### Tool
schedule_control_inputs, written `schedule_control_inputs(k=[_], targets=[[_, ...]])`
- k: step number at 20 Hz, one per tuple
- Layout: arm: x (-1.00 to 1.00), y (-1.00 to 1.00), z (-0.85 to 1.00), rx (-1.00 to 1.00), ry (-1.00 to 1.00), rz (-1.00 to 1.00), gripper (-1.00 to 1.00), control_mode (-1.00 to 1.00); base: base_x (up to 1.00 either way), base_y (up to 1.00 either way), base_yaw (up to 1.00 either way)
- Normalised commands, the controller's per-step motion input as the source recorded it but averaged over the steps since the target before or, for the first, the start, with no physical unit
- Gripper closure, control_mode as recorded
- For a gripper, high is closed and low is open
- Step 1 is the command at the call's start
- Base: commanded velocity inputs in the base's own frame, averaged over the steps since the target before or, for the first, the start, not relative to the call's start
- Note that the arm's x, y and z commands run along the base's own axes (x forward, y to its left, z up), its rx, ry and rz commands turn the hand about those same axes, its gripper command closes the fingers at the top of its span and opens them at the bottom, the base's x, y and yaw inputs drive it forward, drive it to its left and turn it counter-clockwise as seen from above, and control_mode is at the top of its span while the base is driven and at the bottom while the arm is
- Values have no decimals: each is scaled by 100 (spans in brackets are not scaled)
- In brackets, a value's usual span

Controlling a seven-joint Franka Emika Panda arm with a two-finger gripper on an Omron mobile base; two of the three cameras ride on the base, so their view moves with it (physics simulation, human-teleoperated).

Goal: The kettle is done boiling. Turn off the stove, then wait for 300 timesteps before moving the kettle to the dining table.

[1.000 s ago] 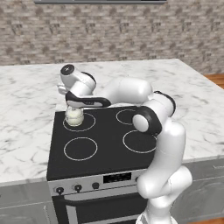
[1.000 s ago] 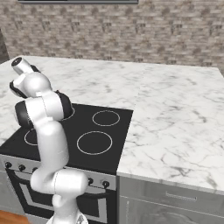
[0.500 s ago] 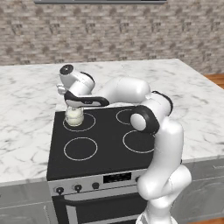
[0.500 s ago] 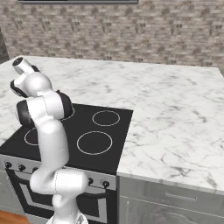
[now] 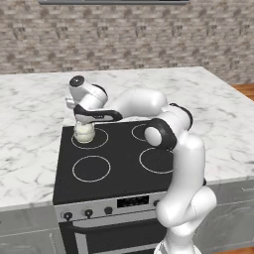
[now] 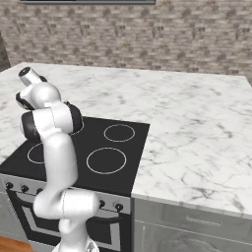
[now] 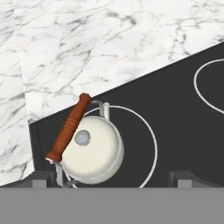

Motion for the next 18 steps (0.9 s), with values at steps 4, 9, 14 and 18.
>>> schedule_control_inputs(k=[4,9,14,18], targets=[[12,0,-9,3,3,0,-100,-100,0,0,0],[16,2,-10,3,4,0,-100,-100,0,0,0],[22,4,-7,3,2,0,-100,-100,0,0,0],[23,5,-5,3,2,0,-100,-100,0,0,0]])
